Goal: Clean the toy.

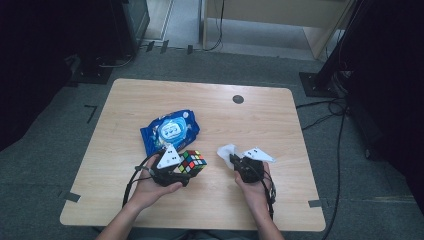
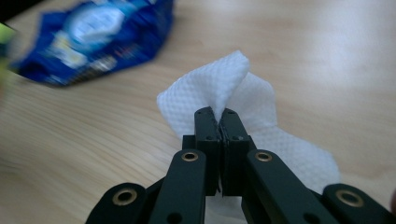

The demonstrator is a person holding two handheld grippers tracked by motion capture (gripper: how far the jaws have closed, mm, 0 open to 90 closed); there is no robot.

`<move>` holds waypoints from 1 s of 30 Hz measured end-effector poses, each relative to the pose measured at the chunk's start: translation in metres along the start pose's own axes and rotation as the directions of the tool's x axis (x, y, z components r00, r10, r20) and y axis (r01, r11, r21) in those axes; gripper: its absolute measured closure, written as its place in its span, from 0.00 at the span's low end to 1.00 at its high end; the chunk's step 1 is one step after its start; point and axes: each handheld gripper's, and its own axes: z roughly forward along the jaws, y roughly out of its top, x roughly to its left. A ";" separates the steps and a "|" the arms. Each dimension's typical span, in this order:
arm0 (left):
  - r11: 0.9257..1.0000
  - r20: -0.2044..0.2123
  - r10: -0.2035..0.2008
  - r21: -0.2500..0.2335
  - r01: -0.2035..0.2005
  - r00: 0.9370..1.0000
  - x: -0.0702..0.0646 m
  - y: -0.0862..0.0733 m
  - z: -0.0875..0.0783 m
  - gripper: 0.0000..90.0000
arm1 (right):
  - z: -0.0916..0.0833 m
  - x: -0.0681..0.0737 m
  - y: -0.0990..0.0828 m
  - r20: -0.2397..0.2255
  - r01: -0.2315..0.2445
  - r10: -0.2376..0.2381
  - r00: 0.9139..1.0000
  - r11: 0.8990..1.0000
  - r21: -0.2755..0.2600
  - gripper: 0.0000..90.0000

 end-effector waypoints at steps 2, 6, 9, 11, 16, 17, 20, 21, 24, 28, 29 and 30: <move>1.000 -0.006 0.011 0.022 -0.011 1.000 -0.003 -0.002 0.004 0.37 | -0.013 0.018 0.010 -0.072 0.016 -0.022 0.997 0.997 -0.070 0.99; 0.999 -0.008 0.022 0.034 -0.022 1.000 -0.006 -0.003 0.008 0.37 | -0.026 0.040 0.018 -0.146 0.044 -0.064 0.987 0.990 -0.134 0.99; 0.999 -0.001 0.029 0.042 -0.029 1.000 -0.010 -0.003 0.013 0.37 | -0.038 0.067 0.026 -0.215 0.092 -0.132 0.968 0.978 -0.188 0.99; 0.999 0.002 0.030 0.042 -0.030 1.000 -0.012 -0.003 0.013 0.37 | -0.039 0.075 0.026 -0.239 0.096 -0.141 0.961 0.976 -0.193 0.99; 0.999 0.007 0.034 0.034 -0.034 0.999 -0.014 -0.002 0.013 0.37 | -0.033 0.080 0.022 -0.251 0.103 -0.146 0.957 0.979 -0.177 0.99; 0.999 0.007 0.037 0.034 -0.037 0.999 -0.014 -0.002 0.012 0.37 | -0.031 0.080 0.020 -0.252 0.096 -0.137 0.958 0.981 -0.168 0.99; 0.998 -0.002 0.052 0.037 -0.051 0.999 -0.016 -0.002 0.012 0.37 | -0.026 0.078 0.016 -0.257 0.080 -0.118 0.959 0.985 -0.156 0.99; 0.998 0.002 0.051 0.036 -0.051 0.999 -0.016 -0.002 0.012 0.37 | -0.024 0.078 0.015 -0.249 0.086 -0.122 0.961 0.985 -0.150 0.99; 0.997 -0.008 0.067 0.025 -0.066 0.998 -0.017 -0.001 0.011 0.37 | -0.021 0.075 0.013 -0.224 0.093 -0.124 0.967 0.985 -0.144 0.99; 0.997 -0.002 0.076 0.015 -0.076 0.997 -0.018 0.001 0.008 0.37 | -0.017 0.068 0.012 -0.201 0.092 -0.116 0.973 0.988 -0.125 0.99; 0.997 0.002 0.079 0.010 -0.079 0.997 -0.019 0.002 0.006 0.37 | -0.014 0.064 0.011 -0.191 0.090 -0.110 0.975 0.990 -0.111 0.99; 0.996 -0.001 0.086 0.006 -0.086 0.996 -0.019 0.003 0.005 0.37 | -0.012 0.061 0.009 -0.181 0.085 -0.102 0.978 0.992 -0.098 0.99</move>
